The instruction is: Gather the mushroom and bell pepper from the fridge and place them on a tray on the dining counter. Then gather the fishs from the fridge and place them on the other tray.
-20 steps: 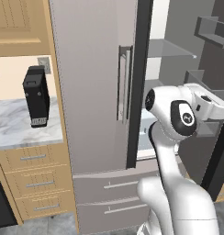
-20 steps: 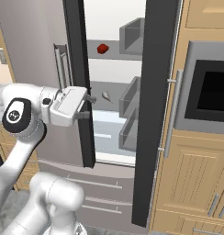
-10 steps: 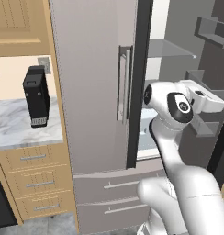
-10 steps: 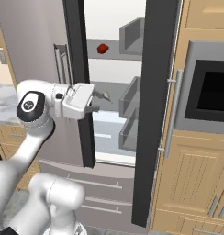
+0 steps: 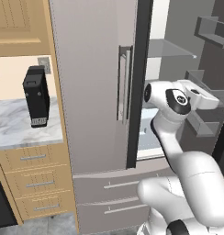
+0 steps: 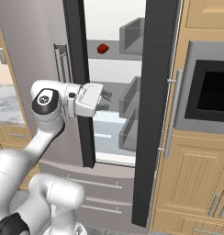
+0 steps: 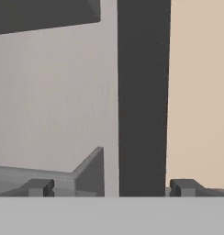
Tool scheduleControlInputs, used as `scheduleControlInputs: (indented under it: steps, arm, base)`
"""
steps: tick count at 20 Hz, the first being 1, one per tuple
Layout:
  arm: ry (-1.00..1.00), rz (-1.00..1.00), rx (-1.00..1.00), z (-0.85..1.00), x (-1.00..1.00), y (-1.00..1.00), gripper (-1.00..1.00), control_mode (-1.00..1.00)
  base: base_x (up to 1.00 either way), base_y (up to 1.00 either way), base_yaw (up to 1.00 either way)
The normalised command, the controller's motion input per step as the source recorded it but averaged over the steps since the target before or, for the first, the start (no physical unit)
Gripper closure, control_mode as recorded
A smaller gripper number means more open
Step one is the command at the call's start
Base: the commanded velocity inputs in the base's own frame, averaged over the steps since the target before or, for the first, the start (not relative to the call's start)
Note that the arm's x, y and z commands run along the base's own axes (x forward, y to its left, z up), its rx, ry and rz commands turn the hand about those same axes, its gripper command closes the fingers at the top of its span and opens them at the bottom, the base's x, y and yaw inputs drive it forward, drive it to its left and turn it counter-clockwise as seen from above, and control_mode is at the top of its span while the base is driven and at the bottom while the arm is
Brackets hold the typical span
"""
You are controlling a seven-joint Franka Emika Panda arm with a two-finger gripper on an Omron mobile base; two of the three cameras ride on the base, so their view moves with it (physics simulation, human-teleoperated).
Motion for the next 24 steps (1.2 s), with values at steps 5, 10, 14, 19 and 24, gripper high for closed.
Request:
scheduleControlInputs:
  steps: [5,10,14,19,24]
  arm:
    - [-0.01,0.02,0.00,-0.18,0.35,-0.26,-1.00,-1.00]
    - [-0.03,0.03,0.00,-0.17,0.23,-0.32,-1.00,-1.00]
    - [-0.01,0.03,0.00,-0.15,0.14,-0.34,-1.00,-1.00]
    - [-0.01,0.04,0.00,-0.11,0.08,-0.40,-1.00,-1.00]
    - [-0.02,0.05,0.00,-0.09,0.02,-0.43,-1.00,-1.00]
  base:
    - [0.00,0.00,0.00]
    - [0.00,0.00,0.00]
    - [0.00,0.00,0.00]
    - [0.00,0.00,0.00]
    - [0.00,0.00,0.00]
